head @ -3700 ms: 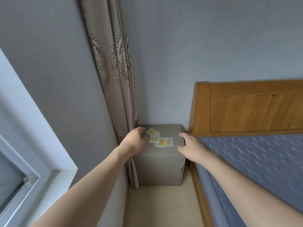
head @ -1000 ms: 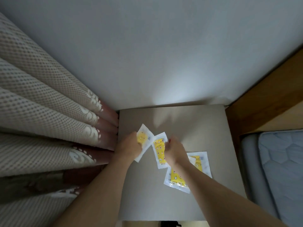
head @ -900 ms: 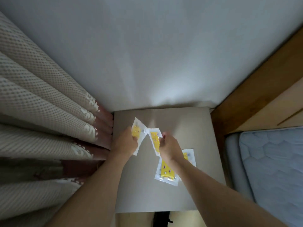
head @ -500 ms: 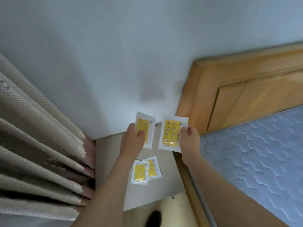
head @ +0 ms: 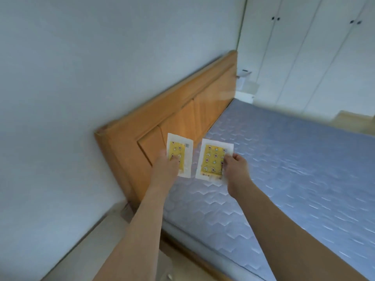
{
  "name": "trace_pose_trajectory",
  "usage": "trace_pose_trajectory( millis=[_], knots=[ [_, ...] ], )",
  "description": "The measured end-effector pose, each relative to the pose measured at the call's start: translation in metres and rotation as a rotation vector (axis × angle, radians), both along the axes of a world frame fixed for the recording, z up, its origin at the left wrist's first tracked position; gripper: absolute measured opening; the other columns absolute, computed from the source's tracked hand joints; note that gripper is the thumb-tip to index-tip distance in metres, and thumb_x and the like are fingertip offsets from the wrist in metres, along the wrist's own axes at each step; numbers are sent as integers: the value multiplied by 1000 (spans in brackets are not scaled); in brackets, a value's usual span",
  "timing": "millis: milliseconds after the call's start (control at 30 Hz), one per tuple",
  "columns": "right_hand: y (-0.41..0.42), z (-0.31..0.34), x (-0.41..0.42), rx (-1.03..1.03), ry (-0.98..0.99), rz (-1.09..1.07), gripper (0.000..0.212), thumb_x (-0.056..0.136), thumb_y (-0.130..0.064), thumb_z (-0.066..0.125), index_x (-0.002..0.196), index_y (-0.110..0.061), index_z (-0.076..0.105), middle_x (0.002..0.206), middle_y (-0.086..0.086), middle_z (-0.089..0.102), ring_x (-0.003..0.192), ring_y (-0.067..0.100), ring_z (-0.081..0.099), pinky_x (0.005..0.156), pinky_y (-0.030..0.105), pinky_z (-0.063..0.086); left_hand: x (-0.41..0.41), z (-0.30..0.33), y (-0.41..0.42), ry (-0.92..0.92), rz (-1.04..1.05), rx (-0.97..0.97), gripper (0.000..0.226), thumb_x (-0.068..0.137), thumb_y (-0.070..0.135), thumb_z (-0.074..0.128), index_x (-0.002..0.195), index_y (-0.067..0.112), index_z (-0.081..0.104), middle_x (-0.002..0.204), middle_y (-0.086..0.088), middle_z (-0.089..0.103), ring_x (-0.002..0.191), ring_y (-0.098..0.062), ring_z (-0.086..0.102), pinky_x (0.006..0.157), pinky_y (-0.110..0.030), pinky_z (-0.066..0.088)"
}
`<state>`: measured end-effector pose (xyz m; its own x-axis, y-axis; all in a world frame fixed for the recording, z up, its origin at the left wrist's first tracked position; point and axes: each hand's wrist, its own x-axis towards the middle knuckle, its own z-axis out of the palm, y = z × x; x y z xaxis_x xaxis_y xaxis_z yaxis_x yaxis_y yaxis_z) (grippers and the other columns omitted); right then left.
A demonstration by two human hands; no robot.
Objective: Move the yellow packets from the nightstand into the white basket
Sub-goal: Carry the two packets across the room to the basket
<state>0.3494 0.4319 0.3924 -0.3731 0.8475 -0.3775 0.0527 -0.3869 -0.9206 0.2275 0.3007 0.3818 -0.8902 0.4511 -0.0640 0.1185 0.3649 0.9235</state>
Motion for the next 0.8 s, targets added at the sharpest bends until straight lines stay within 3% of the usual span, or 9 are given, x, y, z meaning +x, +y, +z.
trace_pose_trajectory(
  millis=[167,233,333,500,700,800],
  knots=[
    [83,27,157,2,75,-269,14,100,-15,46,93,-15,58,83,5,57,73,22,55,69,36,52,120,25,118,95,-286,39,21,94,21,49,112,22,60,103,7,68,93,-17,64,79,-33,52],
    [110,31,243,10,89,-382,15,99,-13,45,87,-14,55,82,5,55,74,22,52,68,35,48,194,29,165,90,-394,40,15,92,20,51,104,21,61,98,5,68,90,-19,64,75,-32,50],
    [135,38,382,6,81,-539,9,97,-11,46,96,-14,54,85,5,56,72,21,52,61,28,44,321,34,221,-14,-535,115,12,90,17,52,96,18,62,90,3,68,82,-19,64,71,-32,48],
    [135,47,613,5,157,-863,12,96,-9,45,102,-12,55,85,5,56,75,24,56,57,27,44,541,30,280,-125,-850,166,13,91,17,54,96,19,65,89,5,70,74,-13,63,66,-29,47],
    [113,44,824,-11,144,-1208,21,93,-3,44,78,-16,48,66,0,44,57,18,43,53,23,36,760,26,324,-149,-1171,114,12,91,19,56,93,23,66,88,8,71,81,-15,68,73,-33,51],
    [119,33,900,49,196,-1333,23,92,-1,41,89,-18,56,72,0,52,63,18,47,66,30,46,847,21,350,-127,-1287,83,12,88,22,57,95,20,66,90,3,72,87,-23,68,78,-39,54]
  ],
)
